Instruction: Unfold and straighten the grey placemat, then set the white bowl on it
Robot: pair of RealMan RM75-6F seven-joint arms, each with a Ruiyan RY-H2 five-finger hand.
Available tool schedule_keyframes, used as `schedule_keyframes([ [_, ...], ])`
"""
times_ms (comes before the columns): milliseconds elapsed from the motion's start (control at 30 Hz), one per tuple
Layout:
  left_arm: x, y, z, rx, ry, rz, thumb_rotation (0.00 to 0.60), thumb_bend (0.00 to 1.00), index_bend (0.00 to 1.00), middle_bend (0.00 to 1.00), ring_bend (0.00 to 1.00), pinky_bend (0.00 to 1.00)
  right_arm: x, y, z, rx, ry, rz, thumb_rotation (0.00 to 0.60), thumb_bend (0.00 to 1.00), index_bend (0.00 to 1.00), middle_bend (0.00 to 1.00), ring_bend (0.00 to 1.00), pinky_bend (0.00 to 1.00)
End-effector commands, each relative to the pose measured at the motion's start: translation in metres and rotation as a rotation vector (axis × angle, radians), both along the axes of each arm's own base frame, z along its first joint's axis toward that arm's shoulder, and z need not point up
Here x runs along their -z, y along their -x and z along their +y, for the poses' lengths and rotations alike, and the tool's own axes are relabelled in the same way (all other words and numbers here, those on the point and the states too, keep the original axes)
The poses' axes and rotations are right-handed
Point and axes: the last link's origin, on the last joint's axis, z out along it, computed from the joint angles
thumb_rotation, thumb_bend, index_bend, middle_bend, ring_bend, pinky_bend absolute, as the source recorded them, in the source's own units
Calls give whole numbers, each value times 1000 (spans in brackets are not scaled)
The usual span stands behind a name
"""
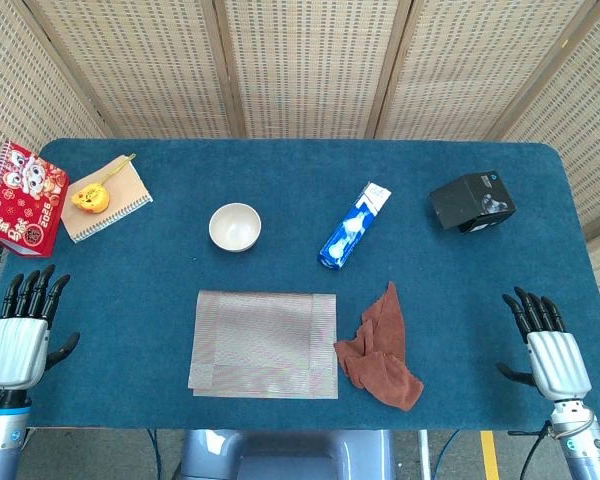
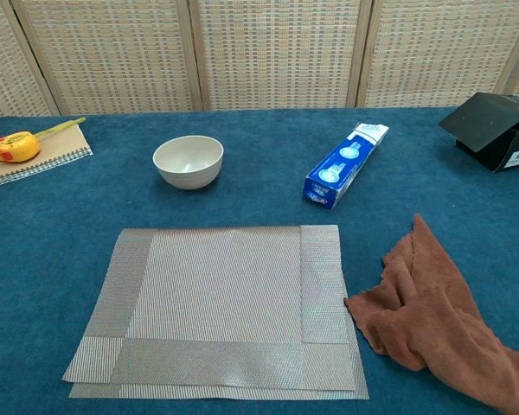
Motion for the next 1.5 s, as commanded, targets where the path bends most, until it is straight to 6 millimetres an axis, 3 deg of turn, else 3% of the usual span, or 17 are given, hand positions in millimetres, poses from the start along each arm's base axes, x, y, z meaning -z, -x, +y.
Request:
schedule_keyframes([
  [33,0,0,0,0,1,1,600,207,91,0,0,0,0,0,0,0,0,0,600,133,58,0,0,0],
  [1000,7,-3,9,4,39,-6,600,207,101,0,0,0,-5,-1,1,3,8,-20,600,133,58,0,0,0],
  [1167,13,-13,29,26,73,3,600,213,126,0,0,0,-3,-2,2,4,-4,-16,600,133,58,0,0,0],
  [1500,24,-48,99,45,152,32,600,248,197,0,0,0,-1,-1,2,11,-14,-12,600,132,58,0,0,0],
])
